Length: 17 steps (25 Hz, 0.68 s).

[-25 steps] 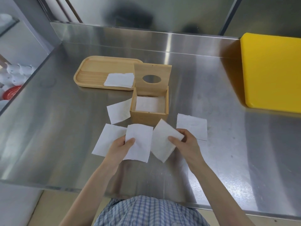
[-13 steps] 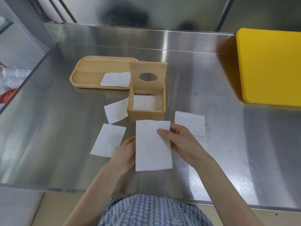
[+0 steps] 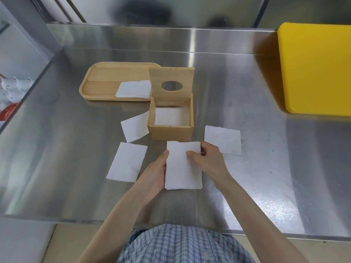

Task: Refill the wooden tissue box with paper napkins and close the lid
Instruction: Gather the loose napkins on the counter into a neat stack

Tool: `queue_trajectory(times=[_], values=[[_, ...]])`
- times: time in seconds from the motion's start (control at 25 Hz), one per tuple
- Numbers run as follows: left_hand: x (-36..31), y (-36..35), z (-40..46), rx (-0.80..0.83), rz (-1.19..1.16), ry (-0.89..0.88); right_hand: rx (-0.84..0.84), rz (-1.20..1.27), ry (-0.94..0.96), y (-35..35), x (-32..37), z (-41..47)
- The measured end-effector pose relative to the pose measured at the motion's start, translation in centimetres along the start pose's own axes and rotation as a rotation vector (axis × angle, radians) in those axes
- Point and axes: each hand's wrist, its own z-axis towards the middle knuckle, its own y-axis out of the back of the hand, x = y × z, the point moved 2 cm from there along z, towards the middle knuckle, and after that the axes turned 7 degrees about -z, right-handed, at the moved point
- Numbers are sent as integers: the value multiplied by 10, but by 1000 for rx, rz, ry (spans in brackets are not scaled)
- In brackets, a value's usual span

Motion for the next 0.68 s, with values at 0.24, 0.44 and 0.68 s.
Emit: queue_trajectory(times=[0.24, 0.44, 0.68], values=[[1, -2, 4, -10, 120, -31, 23, -100, 60, 5, -5, 10], [3, -5, 13, -56, 197, -15, -181, -290, 112, 36, -15, 39], [0, -7, 20, -80, 280, 12, -185, -902, 132, 58, -25, 79]])
